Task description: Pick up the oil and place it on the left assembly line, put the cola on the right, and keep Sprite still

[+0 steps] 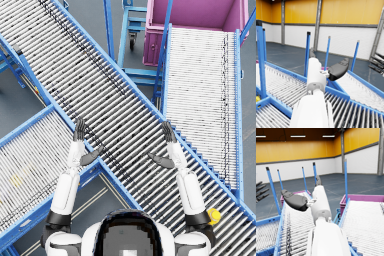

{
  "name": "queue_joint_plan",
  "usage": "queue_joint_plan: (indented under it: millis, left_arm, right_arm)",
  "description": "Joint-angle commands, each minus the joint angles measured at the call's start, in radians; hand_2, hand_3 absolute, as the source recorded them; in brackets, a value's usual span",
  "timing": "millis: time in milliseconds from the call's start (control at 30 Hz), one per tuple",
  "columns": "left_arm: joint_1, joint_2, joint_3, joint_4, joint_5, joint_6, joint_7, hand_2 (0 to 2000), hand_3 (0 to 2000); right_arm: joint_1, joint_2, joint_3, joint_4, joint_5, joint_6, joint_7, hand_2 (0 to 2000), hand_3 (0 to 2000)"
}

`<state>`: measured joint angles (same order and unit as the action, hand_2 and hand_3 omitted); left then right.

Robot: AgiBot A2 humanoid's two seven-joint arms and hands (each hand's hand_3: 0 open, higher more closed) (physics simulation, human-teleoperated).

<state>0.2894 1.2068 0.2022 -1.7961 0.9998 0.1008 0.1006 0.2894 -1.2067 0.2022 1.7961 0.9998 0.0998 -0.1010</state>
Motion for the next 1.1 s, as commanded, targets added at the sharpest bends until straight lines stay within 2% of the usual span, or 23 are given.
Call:
queue_joint_plan:
  millis: [33, 1100]
  left_arm:
    - [0.000, 0.000, 0.000, 0.000, 0.000, 0.000, 0.000, 0, 0]
    - [0.000, 0.000, 0.000, 0.000, 0.000, 0.000, 0.000, 0, 0]
  right_arm:
    - [0.000, 0.000, 0.000, 0.000, 0.000, 0.000, 0.000, 0, 0]
    - [0.000, 0.000, 0.000, 0.000, 0.000, 0.000, 0.000, 0, 0]
